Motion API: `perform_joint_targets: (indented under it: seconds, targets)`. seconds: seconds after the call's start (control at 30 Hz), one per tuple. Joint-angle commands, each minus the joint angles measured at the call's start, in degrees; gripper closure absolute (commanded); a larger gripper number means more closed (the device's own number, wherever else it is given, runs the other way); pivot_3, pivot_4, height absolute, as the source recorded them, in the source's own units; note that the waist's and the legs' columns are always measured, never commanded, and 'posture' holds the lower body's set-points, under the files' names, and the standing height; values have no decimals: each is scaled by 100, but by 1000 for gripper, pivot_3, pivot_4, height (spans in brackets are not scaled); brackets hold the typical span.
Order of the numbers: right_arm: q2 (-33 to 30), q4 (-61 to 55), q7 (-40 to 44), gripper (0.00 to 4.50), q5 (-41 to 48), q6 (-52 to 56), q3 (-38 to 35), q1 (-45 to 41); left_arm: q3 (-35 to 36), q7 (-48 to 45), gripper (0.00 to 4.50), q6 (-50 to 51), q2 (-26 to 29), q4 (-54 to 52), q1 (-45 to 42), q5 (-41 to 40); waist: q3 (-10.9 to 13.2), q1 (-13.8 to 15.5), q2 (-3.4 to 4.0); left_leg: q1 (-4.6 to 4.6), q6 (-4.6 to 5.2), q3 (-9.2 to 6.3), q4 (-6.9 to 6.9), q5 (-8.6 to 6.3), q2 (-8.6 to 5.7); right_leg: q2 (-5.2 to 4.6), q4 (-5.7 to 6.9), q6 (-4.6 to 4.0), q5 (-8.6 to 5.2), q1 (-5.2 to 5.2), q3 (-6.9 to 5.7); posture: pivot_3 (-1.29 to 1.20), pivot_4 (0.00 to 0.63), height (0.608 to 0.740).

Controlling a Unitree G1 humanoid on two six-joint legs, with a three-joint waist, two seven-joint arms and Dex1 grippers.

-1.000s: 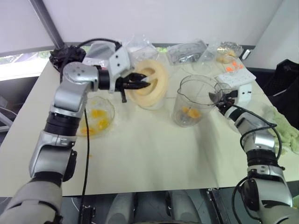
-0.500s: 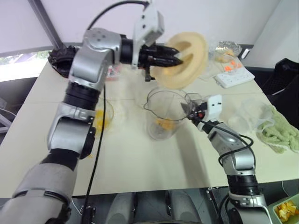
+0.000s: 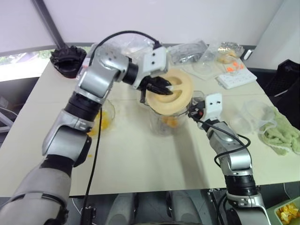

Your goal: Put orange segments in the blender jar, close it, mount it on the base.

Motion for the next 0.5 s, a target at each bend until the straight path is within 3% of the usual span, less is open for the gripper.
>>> perform_joint_targets:
  seconds: [0.03, 0.5]
  targets:
    - [-91, -208, -152, 3508, -177, -89, -165, -80, -74, 58, 4259, -1, 46, -169, 95, 159, -1, -3, 1, 2, 0, 1, 1, 0, -1, -1, 0, 0, 0, 2, 0, 0, 150, 740]
    - [-145, -473, -43, 3508, -250, -82, -108, 24, -585, -34, 4259, -69, -403, 943, 260, 637, -11, 14, 6, 21, -2, -3, 8, 3, -2, 0, -1, -6, -4, 32, -1, 0, 150, 740]
